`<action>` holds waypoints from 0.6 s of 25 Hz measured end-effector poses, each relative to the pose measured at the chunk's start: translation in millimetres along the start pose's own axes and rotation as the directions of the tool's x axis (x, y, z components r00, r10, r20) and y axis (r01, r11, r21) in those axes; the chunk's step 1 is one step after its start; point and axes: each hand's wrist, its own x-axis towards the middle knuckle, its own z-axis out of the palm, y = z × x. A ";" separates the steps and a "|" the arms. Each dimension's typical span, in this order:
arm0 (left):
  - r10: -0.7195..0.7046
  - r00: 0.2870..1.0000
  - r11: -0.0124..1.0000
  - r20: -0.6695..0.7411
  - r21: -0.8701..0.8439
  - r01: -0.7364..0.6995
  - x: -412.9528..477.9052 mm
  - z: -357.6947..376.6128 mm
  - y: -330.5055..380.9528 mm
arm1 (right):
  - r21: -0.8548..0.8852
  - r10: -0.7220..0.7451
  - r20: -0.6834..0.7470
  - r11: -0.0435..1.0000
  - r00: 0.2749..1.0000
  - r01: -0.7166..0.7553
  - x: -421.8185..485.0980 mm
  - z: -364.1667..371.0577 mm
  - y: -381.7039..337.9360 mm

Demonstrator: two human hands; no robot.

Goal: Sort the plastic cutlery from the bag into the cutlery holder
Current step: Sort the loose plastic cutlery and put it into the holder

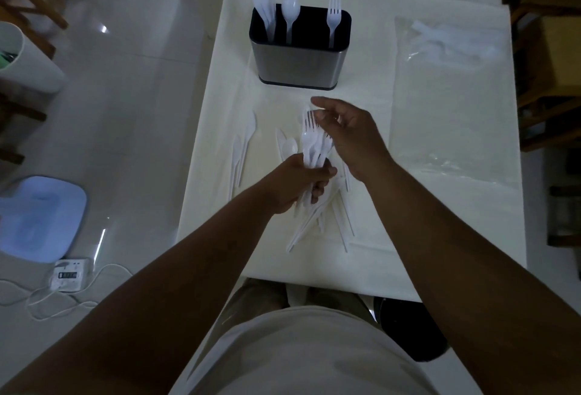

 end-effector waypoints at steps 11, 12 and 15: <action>-0.060 0.982 0.900 -0.178 0.416 0.130 8.4 -2.4 7.8 | -0.244 0.014 0.156 0.969 0.988 0.024 10.7 -3.7 9.2; -0.052 0.983 0.915 -0.176 0.387 0.117 8.3 -1.6 6.5 | -0.258 0.019 0.154 0.966 0.988 0.021 12.8 -2.5 10.2; -0.067 0.984 0.975 -0.167 0.201 0.100 5.8 -6.6 7.0 | -0.270 0.022 0.125 0.963 0.992 0.013 15.7 -0.7 7.7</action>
